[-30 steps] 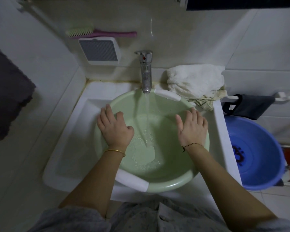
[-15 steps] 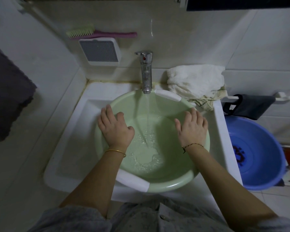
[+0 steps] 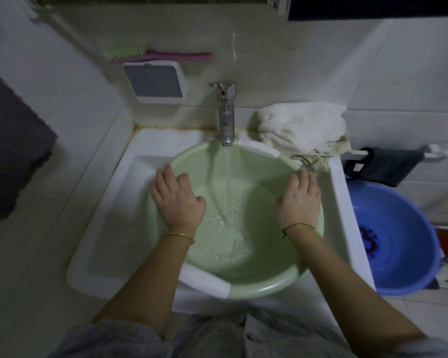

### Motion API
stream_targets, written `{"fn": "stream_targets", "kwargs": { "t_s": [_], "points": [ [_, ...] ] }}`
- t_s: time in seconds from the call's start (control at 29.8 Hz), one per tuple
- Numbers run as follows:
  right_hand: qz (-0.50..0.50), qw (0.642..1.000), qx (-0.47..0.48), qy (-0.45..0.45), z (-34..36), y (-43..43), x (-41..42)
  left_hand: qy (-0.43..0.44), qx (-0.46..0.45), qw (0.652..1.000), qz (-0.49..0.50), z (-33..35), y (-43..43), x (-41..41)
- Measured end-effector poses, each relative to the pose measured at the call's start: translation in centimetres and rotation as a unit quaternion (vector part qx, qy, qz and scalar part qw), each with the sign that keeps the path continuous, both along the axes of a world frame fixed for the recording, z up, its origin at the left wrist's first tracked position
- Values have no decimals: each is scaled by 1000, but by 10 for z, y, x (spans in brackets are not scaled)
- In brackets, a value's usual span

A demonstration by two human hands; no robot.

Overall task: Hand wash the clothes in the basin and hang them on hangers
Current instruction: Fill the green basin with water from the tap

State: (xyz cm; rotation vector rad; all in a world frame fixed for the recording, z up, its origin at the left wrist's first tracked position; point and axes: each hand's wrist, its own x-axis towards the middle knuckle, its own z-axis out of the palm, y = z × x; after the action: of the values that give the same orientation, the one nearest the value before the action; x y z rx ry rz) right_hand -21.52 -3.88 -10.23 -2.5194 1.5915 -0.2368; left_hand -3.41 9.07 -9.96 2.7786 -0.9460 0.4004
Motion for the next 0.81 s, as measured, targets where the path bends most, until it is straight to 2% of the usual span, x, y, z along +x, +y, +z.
{"fn": "stream_targets", "kwargs": {
  "t_s": [0.13,0.3,0.44,0.6,0.81],
  "points": [
    [-16,998,13,62,5,0,1,1,24,1000,0,3,3,2],
    [-30,996,30,78,11,-5,2,-3,105,994,-2,11,6,6],
    [-27,997,31,70,13,-5,0,-14,133,991,-3,13,9,9],
    [-28,998,21,57,9,-5,-2,-14,123,992,-19,10,8,7],
    [-26,999,26,40,9,-5,-1,0,67,998,-15,11,6,7]
  ]
}}
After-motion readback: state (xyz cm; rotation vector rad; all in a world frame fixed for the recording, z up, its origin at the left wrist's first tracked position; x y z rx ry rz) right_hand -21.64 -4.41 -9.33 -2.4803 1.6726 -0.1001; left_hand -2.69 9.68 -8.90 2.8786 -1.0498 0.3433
